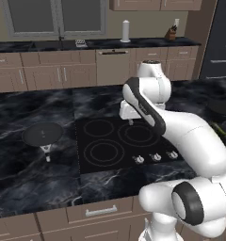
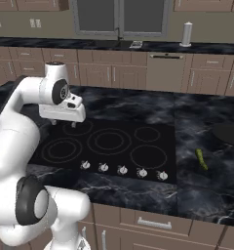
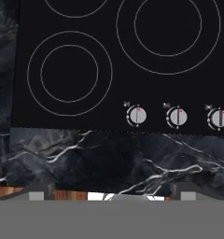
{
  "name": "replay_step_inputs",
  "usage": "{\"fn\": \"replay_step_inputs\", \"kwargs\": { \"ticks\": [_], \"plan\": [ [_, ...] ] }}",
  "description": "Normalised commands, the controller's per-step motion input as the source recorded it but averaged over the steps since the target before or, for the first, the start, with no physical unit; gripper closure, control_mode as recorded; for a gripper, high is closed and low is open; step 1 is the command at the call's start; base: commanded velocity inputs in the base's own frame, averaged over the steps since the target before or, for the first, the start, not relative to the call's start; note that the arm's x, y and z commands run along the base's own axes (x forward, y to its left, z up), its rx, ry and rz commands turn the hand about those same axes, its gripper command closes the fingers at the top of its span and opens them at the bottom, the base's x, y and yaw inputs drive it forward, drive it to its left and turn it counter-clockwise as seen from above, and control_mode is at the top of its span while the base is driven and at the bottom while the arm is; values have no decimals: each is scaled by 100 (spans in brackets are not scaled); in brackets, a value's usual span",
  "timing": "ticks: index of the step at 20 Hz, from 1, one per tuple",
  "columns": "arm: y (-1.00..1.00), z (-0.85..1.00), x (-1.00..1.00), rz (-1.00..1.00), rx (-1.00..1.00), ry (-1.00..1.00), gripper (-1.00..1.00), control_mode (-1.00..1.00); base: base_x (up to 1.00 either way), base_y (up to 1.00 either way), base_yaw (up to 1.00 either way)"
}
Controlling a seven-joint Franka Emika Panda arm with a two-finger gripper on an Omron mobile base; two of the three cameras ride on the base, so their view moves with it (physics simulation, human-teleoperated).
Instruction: Place both pans onto different burners. Then place the squash and the fish on different pans.
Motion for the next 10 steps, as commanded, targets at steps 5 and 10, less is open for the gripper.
{"fn": "replay_step_inputs", "kwargs": {
  "ticks": [5,10],
  "plan": [
    [65,-49,34,0,0,4,-100,-100,0,0,0],
    [56,-42,28,0,0,6,-100,-100,0,0,0]
  ]
}}
